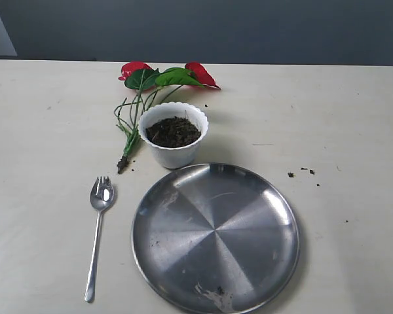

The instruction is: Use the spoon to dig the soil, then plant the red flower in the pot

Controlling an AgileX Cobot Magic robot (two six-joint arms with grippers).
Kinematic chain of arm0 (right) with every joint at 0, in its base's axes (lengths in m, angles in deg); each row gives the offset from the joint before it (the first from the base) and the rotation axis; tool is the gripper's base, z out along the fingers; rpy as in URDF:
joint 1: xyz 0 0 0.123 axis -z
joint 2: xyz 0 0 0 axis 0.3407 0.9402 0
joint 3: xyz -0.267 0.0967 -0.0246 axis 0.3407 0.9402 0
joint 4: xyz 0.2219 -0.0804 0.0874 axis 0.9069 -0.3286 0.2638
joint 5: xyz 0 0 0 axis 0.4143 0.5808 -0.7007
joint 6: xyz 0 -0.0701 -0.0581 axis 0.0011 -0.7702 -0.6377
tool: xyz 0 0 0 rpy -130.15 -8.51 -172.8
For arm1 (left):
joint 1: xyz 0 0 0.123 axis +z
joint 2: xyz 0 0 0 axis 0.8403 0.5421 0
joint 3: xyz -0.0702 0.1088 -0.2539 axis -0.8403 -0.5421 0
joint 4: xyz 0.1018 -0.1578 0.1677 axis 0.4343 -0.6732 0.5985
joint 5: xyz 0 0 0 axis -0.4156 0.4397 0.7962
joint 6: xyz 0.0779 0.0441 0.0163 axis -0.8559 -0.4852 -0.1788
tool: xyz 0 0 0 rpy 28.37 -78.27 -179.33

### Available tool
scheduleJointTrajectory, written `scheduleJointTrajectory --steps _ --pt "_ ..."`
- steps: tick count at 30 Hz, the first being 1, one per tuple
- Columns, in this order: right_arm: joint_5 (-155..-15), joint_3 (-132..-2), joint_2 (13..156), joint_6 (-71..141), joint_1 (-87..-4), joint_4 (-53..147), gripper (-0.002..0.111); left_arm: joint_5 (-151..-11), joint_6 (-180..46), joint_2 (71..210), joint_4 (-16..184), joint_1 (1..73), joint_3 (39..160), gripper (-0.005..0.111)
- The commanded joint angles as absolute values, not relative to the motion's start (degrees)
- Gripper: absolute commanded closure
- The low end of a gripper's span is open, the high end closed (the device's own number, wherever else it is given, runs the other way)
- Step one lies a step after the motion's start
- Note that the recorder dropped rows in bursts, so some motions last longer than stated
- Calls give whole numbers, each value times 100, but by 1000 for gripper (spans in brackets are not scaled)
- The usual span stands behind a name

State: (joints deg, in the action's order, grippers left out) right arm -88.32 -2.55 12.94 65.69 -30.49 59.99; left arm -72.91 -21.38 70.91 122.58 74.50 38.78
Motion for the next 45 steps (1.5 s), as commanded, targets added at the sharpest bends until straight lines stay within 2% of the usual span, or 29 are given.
scheduleJointTrajectory --steps 1,10,18,21,25,30,35,40,43,45 --pt "-9783 -244 1274 6569 -3060 6189 109 -7267 -2124 7078 12246 7419 3901 106" --pt "-10036 -244 1274 6665 -3060 6817 109 -7267 -2124 7078 12246 7419 3901 106" --pt "-11075 -244 1274 7508 -3072 6616 109 -7267 -2124 7078 12246 7419 3901 106" --pt "-10703 -332 1274 8406 -3072 5202 109 -7267 -2124 7078 12246 7419 3901 106" --pt "-9735 -1282 1611 11195 -3072 1120 109 -7267 -2124 7078 12246 7419 3901 106" --pt "-10807 -2658 2891 14232 -3072 -3588 109 -7267 -2124 7078 12246 7419 3901 106" --pt "-11415 -4024 4554 15684 -3185 -5336 109 -7267 -2124 7078 12246 7419 3901 106" --pt "-11773 -4970 6303 15683 -3542 -5336 109 -7267 -2124 7078 12246 7419 3901 106" --pt "-11036 -5317 7155 15638 -3949 -5336 109 -7267 -2124 7078 12246 7419 3901 106" --pt "-9902 -5437 7630 15421 -4276 -5336 109 -7267 -2124 7078 12246 7419 3901 106"
